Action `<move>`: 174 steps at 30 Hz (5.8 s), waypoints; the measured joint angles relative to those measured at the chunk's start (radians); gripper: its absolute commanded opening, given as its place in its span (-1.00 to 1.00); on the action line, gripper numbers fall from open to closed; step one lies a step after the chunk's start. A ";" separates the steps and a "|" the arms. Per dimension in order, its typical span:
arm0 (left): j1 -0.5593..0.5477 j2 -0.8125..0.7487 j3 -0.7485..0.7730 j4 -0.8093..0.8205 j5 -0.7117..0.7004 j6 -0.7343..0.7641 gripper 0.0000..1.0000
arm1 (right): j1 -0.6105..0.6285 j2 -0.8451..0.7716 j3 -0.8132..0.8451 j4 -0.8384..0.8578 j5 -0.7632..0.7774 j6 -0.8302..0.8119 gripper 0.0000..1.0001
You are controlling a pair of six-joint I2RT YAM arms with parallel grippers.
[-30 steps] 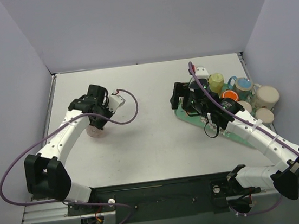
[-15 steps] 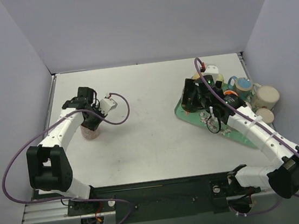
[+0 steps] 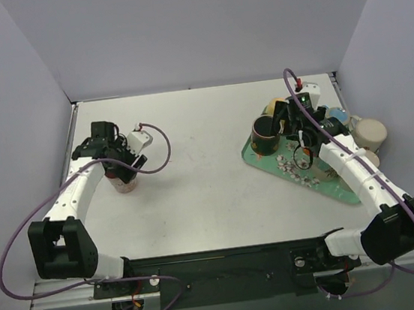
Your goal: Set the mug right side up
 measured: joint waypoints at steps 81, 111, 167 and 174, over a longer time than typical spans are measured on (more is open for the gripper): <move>-0.220 -0.192 0.056 -0.032 0.283 -0.210 0.51 | -0.657 -0.151 -0.116 -0.112 -0.415 0.104 0.62; -0.231 -0.231 0.006 0.005 0.311 -0.237 0.49 | -0.595 -0.012 -0.285 -0.058 -0.145 0.913 0.47; -0.231 -0.231 0.006 0.025 0.310 -0.245 0.49 | -0.338 0.080 -0.172 -0.042 -0.018 0.910 0.39; -0.231 -0.231 0.006 0.025 0.310 -0.244 0.49 | -0.351 0.120 -0.182 0.004 -0.039 0.910 0.38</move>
